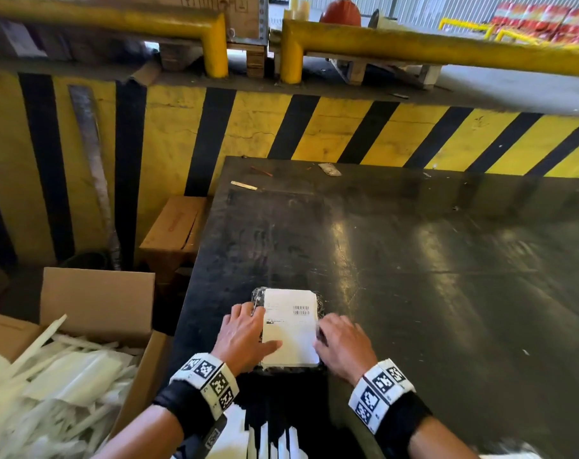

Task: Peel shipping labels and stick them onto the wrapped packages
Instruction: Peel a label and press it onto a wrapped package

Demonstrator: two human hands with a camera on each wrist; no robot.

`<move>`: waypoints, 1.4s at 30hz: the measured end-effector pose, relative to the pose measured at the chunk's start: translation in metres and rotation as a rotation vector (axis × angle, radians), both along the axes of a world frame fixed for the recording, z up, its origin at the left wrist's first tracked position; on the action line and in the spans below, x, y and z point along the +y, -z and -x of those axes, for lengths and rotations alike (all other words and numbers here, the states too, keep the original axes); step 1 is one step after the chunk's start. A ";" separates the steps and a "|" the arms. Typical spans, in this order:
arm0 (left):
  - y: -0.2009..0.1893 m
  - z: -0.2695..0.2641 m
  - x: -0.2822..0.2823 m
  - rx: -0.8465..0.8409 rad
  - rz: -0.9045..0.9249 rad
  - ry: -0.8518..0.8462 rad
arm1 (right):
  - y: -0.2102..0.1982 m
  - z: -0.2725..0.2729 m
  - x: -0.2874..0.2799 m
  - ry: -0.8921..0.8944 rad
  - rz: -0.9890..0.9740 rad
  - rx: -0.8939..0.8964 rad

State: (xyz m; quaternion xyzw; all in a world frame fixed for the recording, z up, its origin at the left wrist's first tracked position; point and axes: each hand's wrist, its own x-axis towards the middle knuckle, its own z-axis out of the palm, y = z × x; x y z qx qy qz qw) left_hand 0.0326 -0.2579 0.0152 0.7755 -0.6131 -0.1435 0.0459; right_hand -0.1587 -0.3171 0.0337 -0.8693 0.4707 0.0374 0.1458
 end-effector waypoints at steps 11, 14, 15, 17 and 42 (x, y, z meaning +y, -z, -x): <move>0.015 0.004 0.012 0.139 -0.272 -0.013 | 0.032 -0.022 0.002 -0.053 -0.121 0.188; 0.015 0.010 0.011 0.193 -0.268 -0.042 | 0.032 -0.036 -0.021 0.005 -0.110 0.145; 0.015 0.013 0.011 0.210 -0.264 -0.056 | 0.032 -0.040 -0.026 0.002 -0.087 0.136; 0.016 0.015 0.008 0.231 -0.255 -0.075 | 0.031 -0.045 -0.029 -0.020 -0.037 0.136; 0.004 0.000 0.011 0.252 -0.280 0.061 | 0.029 -0.054 -0.056 -0.041 -0.117 0.145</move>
